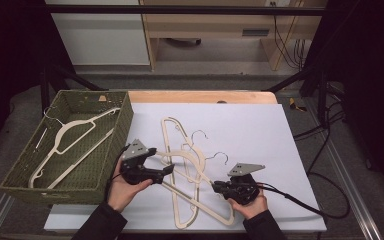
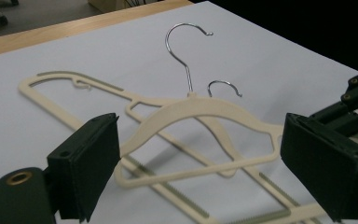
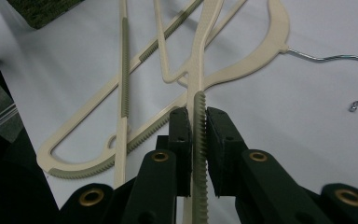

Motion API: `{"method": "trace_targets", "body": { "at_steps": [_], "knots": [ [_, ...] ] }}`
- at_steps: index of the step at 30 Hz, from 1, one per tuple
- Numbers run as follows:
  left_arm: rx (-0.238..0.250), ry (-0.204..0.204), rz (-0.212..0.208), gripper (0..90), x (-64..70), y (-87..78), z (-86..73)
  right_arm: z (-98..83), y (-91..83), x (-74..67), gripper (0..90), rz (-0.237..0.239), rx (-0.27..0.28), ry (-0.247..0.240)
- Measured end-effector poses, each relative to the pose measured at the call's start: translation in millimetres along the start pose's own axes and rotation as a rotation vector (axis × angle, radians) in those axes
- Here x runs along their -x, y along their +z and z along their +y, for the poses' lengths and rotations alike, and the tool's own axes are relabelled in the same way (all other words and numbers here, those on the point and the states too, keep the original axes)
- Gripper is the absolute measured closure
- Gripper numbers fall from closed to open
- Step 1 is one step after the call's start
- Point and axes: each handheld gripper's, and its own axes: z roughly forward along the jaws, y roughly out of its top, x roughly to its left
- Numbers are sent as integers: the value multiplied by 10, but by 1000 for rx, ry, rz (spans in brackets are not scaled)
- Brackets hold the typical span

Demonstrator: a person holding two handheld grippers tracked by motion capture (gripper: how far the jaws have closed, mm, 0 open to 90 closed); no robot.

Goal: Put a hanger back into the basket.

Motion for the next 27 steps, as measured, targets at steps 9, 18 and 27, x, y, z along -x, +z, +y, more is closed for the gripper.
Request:
{"method": "trace_targets", "body": {
  "at_steps": [9, 18, 27],
  "knots": [
    [-71, -22, -19, 291, -52, 556, 194, -17, -5, -26, 812, -2, 2, -11],
    [-111, -33, -18, 516, -63, 847, 197, -23, -7, -41, 812, -5, 0, -18],
    [-131, -9, -13, 805, -21, 979, 213, -29, -5, -51, 811, 3, -3, -19]
  ]
}}
